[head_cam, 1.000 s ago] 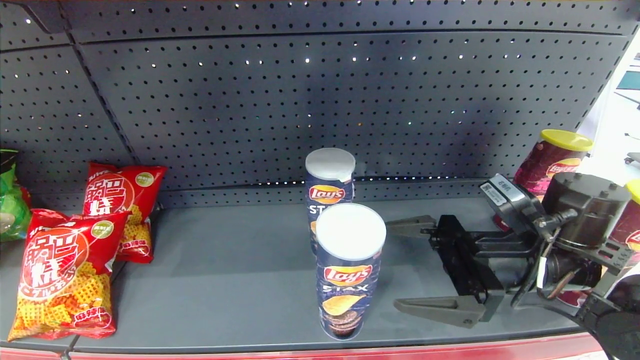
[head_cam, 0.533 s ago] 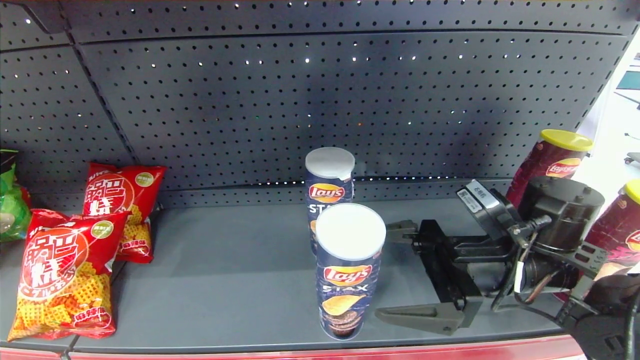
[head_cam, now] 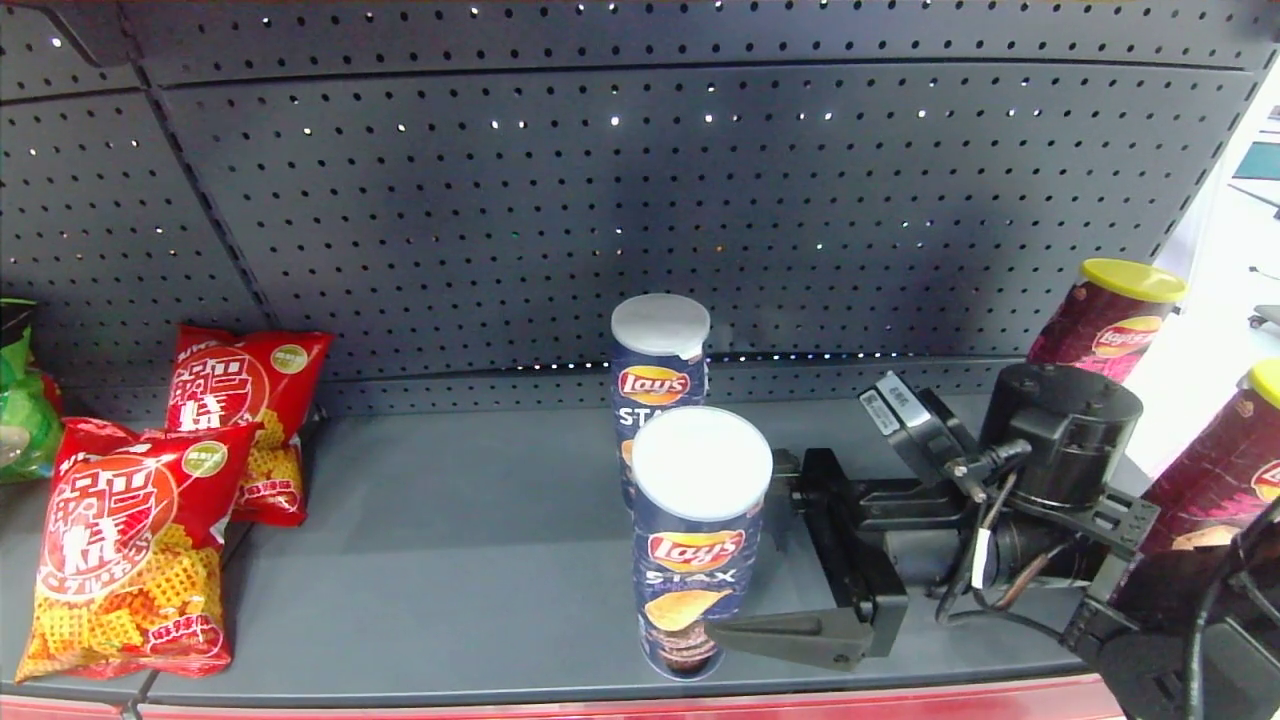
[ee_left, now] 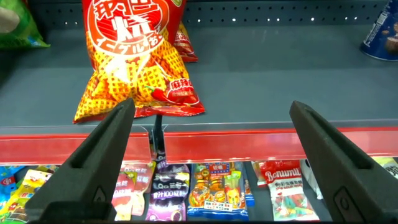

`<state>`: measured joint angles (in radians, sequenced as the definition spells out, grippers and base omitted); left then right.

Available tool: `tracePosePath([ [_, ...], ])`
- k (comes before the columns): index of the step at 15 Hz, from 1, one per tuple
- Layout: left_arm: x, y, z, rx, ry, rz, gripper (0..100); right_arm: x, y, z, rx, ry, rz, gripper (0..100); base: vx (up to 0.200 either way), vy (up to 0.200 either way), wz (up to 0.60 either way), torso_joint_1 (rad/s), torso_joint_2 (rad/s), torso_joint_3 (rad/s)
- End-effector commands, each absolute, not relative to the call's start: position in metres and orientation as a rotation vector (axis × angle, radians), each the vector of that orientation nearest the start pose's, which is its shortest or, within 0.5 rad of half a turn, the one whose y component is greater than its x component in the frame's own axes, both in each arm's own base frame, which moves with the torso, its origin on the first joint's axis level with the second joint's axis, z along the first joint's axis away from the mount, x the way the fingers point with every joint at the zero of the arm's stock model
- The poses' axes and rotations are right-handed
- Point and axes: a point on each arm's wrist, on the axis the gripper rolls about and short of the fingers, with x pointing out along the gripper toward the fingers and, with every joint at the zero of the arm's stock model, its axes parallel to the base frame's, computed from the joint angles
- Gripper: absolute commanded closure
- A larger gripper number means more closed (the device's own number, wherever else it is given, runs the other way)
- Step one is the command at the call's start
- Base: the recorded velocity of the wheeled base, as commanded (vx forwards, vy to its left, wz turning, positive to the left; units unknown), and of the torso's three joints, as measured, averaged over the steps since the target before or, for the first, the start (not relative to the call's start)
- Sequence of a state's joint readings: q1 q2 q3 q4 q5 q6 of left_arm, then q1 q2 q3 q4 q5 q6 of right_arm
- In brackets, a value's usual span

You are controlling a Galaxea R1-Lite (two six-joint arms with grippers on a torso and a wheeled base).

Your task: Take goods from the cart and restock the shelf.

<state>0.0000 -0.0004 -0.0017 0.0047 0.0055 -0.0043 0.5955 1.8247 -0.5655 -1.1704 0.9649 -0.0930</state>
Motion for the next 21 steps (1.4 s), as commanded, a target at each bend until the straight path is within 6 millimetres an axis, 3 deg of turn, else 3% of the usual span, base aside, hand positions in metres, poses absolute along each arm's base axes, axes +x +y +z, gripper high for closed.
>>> tracePosePath([
  [1, -0.023, 0.000, 0.075, -0.006, 0.003, 0.006, 0, 0.237, 0.183, 0.134, -0.054, 0.032, 1.559, 0, 0.000, 0.000, 0.00, 0.000, 0.00, 0.000],
  [10, -0.023, 0.000, 0.075, -0.005, 0.003, 0.006, 0, 0.241, 0.185, 0.126, -0.050, 0.058, 1.553, 0, 0.000, 0.000, 0.00, 0.000, 0.00, 0.000],
  [21, -0.023, 0.000, 0.075, -0.005, 0.003, 0.006, 0, 0.257, 0.208, 0.122, -0.055, 0.037, 1.559, 0, 0.000, 0.000, 0.00, 0.000, 0.00, 0.000],
])
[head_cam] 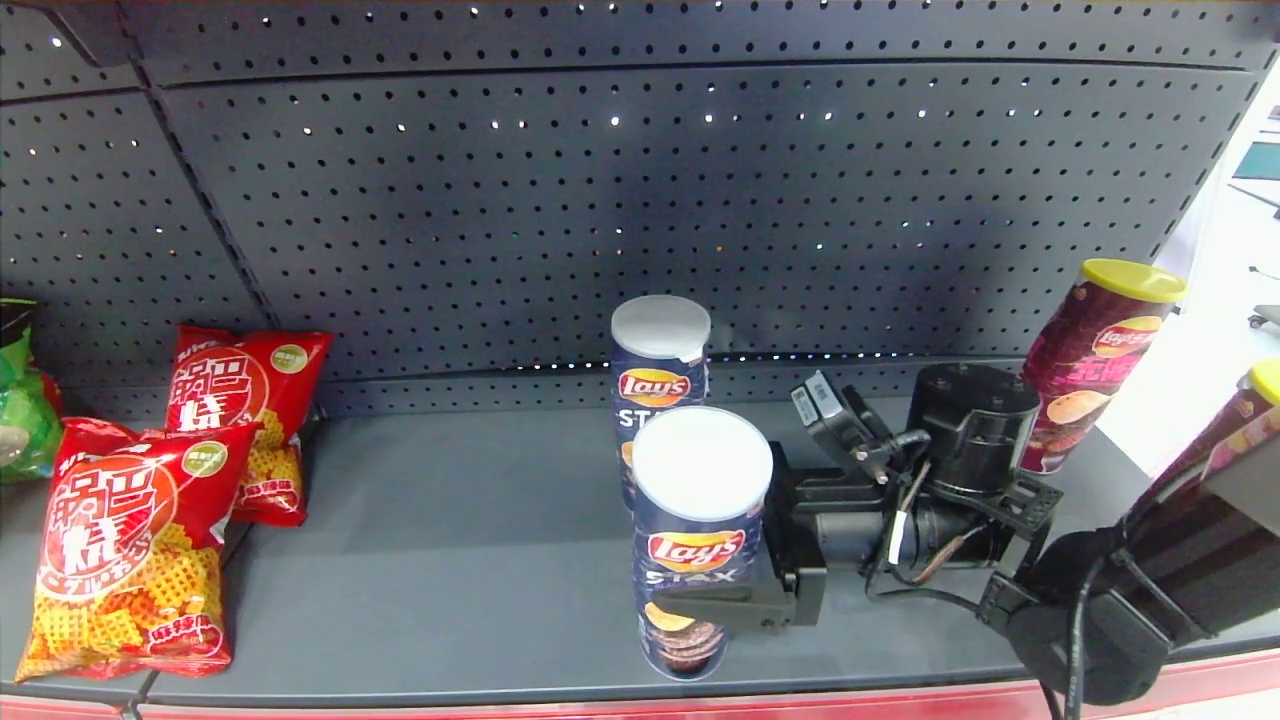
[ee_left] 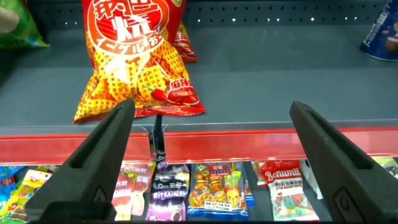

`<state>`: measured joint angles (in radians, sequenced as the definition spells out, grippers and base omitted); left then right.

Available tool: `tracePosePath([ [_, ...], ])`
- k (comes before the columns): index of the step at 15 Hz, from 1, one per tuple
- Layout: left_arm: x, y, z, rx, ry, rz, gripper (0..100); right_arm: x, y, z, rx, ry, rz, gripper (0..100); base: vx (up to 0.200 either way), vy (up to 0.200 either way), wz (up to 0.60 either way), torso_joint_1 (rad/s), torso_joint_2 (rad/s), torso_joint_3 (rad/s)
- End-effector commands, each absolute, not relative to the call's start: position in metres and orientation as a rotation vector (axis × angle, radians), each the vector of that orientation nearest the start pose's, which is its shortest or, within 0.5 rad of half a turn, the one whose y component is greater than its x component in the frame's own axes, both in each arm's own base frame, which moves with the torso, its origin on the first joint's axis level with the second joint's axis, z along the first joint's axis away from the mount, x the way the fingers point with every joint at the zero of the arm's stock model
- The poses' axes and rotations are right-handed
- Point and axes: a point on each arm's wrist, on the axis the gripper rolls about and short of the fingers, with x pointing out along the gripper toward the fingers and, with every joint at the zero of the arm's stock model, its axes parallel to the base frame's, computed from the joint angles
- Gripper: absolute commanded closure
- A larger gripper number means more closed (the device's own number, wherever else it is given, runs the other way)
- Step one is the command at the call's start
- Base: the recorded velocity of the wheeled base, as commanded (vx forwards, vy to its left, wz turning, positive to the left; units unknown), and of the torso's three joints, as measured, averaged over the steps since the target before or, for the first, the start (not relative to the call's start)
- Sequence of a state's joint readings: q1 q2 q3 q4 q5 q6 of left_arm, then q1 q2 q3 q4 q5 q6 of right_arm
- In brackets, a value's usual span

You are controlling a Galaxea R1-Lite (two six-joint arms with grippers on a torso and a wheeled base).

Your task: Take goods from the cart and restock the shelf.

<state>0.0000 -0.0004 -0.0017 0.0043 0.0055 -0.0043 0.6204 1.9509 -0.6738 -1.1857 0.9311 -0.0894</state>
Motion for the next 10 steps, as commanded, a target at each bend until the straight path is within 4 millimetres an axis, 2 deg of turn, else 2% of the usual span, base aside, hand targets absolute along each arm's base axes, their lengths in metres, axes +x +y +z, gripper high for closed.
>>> tracePosePath([
  [1, -0.0229, 0.0002, 0.0754, -0.005, 0.003, 0.005, 0, 0.2587, 0.2106, 0.1216, -0.055, 0.030, 1.562, 0, 0.000, 0.000, 0.00, 0.000, 0.00, 0.000],
  [10, -0.0229, 0.0001, 0.0754, -0.005, 0.003, 0.006, 0, 0.2661, 0.2153, 0.1166, -0.056, 0.028, 1.565, 0, 0.000, 0.000, 0.00, 0.000, 0.00, 0.000],
])
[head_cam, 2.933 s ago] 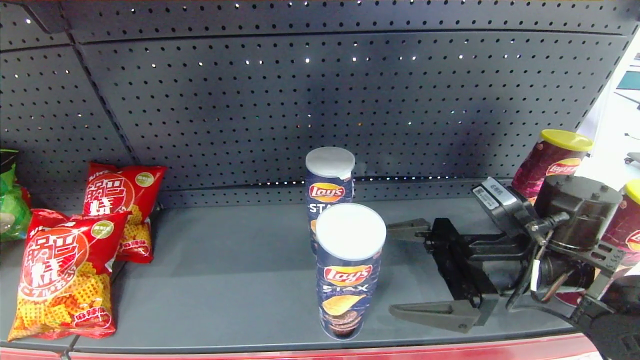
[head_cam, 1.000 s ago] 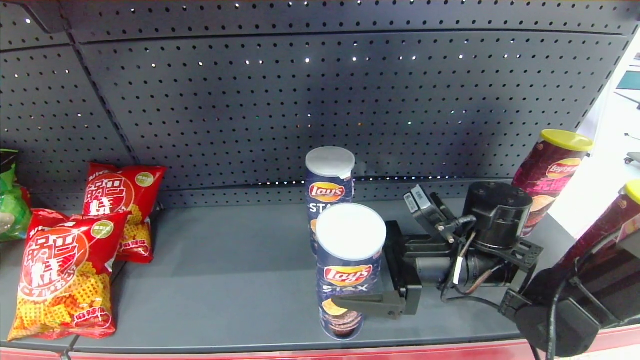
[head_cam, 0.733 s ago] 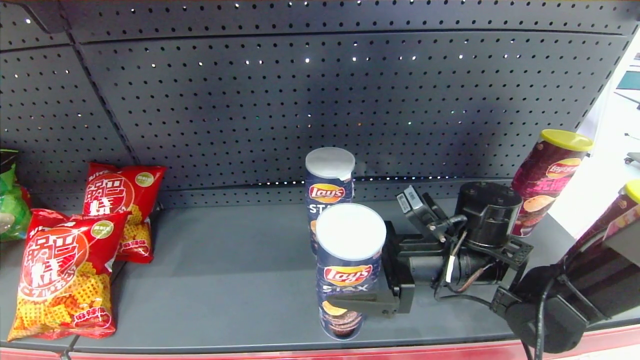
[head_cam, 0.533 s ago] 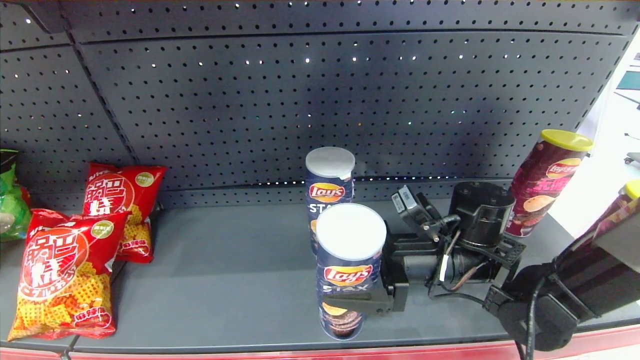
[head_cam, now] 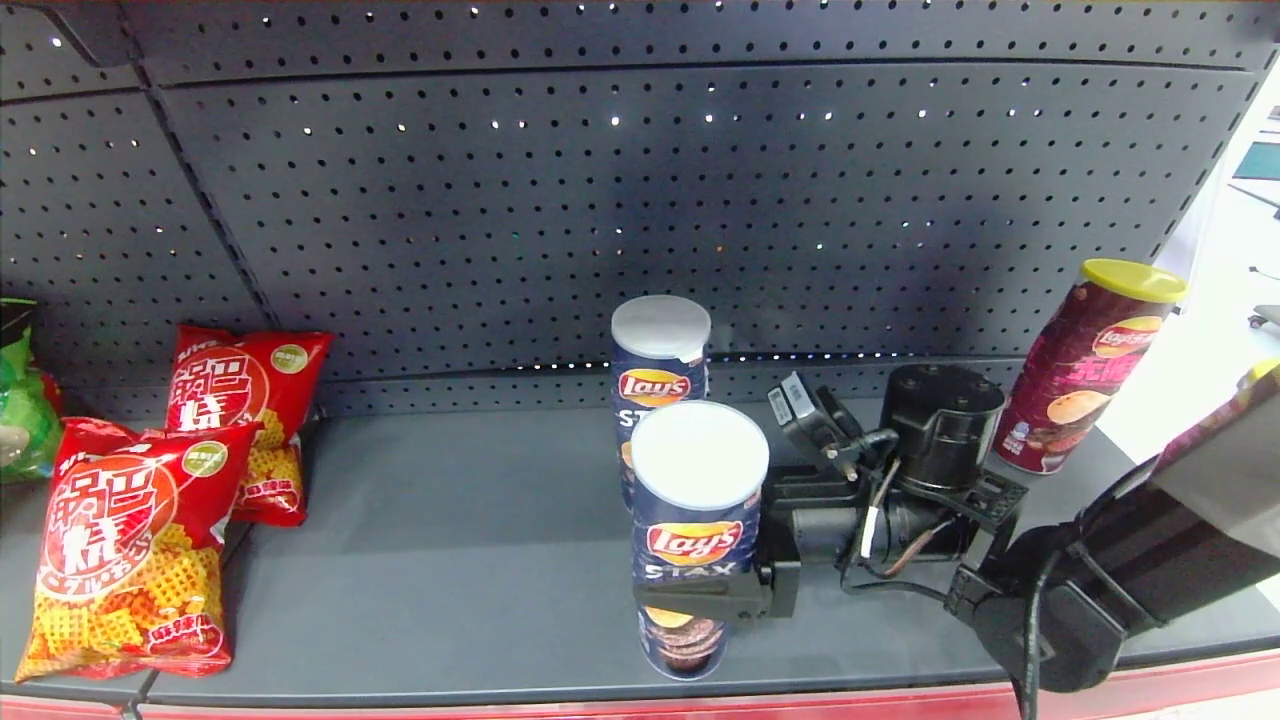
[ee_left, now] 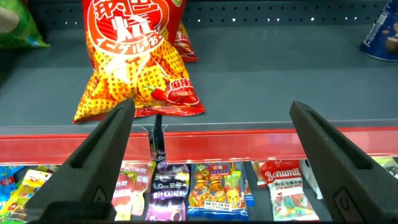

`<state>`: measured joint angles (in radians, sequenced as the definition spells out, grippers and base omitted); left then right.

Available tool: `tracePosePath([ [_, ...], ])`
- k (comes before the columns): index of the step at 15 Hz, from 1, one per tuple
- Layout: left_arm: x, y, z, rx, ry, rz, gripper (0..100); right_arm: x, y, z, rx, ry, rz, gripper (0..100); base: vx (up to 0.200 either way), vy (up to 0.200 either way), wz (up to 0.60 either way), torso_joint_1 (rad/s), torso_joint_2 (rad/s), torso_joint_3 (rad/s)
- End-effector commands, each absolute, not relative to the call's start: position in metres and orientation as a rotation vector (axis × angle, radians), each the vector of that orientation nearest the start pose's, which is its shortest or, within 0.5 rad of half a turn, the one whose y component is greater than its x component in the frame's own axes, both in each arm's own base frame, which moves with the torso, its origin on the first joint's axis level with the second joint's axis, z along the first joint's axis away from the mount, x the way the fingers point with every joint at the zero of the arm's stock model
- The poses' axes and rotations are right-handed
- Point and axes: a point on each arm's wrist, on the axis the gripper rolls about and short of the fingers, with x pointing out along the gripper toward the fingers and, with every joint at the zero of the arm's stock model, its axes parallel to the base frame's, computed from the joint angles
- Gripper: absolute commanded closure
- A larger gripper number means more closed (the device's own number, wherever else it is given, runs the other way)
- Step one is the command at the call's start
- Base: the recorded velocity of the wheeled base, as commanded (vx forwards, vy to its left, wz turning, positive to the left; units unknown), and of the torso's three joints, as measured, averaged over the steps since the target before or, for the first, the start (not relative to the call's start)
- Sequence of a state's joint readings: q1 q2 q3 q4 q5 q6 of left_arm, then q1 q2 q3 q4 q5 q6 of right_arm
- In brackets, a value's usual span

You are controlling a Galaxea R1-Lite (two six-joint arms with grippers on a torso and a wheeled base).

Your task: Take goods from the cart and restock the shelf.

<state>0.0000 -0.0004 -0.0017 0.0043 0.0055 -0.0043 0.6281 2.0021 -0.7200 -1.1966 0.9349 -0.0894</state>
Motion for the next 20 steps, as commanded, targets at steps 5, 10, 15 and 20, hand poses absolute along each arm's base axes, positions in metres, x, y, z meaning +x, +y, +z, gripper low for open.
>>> tracePosePath([
  [5, -0.0229, 0.0001, 0.0754, -0.005, 0.003, 0.006, 0, 0.2679, 0.2153, 0.1186, -0.057, 0.018, 1.562, 0, 0.000, 0.000, 0.00, 0.000, 0.00, 0.000],
  [10, -0.0229, 0.0002, 0.0754, -0.005, 0.003, 0.005, 0, 0.2638, 0.2136, 0.1233, -0.060, 0.003, 1.561, 0, 0.000, 0.000, 0.00, 0.000, 0.00, 0.000],
  [15, -0.0229, 0.0001, 0.0754, -0.005, 0.003, 0.006, 0, 0.2590, 0.2093, 0.1241, -0.060, 0.011, 1.551, 0, 0.000, 0.000, 0.00, 0.000, 0.00, 0.000],
  [20, -0.0229, 0.0001, 0.0754, -0.005, 0.003, 0.006, 0, 0.2589, 0.2071, 0.1224, -0.063, 0.014, 1.493, 0, 0.000, 0.000, 0.00, 0.000, 0.00, 0.000],
])
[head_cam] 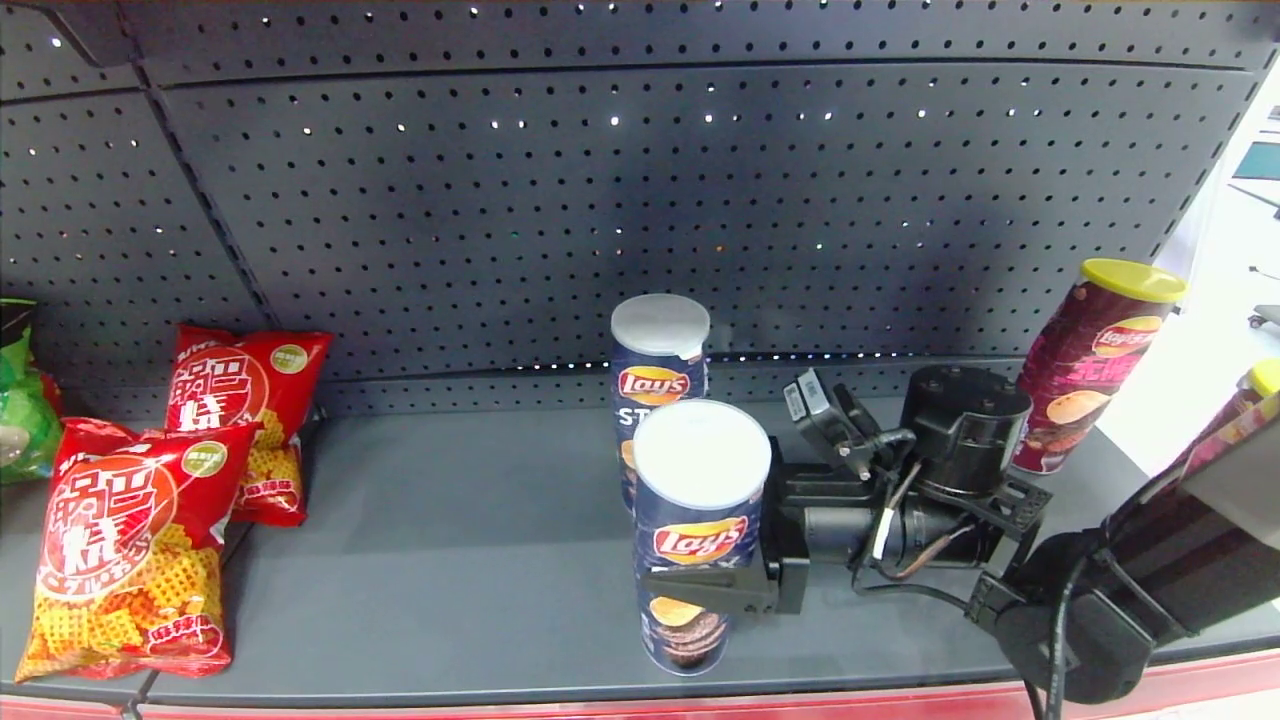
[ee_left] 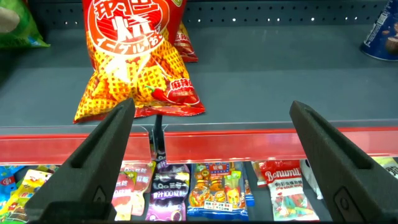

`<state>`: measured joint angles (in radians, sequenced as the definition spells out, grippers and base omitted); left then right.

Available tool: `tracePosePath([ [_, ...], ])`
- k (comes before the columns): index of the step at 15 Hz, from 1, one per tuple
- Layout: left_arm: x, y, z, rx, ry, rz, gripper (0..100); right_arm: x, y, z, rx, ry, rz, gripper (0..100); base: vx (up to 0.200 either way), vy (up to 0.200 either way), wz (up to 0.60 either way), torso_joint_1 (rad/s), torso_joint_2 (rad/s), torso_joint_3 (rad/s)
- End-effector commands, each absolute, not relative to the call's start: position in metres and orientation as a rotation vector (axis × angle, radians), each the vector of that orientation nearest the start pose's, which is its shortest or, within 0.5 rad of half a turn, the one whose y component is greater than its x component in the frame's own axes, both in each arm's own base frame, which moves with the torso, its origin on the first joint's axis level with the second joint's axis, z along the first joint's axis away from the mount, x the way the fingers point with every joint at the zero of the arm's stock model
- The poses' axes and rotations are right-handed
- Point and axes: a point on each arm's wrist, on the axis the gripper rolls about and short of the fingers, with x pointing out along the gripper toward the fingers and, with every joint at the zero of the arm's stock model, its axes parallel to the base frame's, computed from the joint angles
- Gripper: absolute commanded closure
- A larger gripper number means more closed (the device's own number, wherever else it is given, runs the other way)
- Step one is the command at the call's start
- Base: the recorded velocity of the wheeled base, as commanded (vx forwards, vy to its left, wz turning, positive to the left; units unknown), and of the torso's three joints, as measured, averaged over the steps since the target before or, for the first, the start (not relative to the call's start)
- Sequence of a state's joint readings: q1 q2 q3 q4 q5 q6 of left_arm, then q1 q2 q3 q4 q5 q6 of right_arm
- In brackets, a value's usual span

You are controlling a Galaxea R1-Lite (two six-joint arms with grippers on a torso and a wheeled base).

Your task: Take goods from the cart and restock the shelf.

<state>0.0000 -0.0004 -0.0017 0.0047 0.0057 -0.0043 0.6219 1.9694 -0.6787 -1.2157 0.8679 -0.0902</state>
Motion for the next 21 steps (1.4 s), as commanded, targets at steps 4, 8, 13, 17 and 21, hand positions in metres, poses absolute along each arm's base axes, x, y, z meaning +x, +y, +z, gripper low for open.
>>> tracePosePath([
  [4, -0.023, 0.000, 0.075, -0.005, 0.003, 0.006, 0, 0.260, 0.207, 0.123, -0.068, 0.007, 1.448, 0, 0.000, 0.000, 0.00, 0.000, 0.00, 0.000],
  [8, -0.023, 0.000, 0.075, -0.005, 0.003, 0.006, 0, 0.260, 0.207, 0.123, -0.069, 0.004, 1.450, 0, 0.000, 0.000, 0.00, 0.000, 0.00, 0.000],
  [13, -0.023, 0.000, 0.075, -0.005, 0.003, 0.006, 0, 0.253, 0.204, 0.125, -0.066, 0.005, 1.522, 0, 0.000, 0.000, 0.00, 0.000, 0.00, 0.000],
  [17, -0.023, 0.000, 0.075, -0.005, 0.003, 0.006, 0, 0.240, 0.194, 0.135, -0.069, -0.015, 1.518, 0, 0.000, 0.000, 0.00, 0.000, 0.00, 0.000],
  [21, -0.023, 0.000, 0.075, -0.005, 0.003, 0.006, 0, 0.218, 0.161, 0.152, -0.073, -0.045, 1.465, 0, 0.000, 0.000, 0.00, 0.000, 0.00, 0.000],
])
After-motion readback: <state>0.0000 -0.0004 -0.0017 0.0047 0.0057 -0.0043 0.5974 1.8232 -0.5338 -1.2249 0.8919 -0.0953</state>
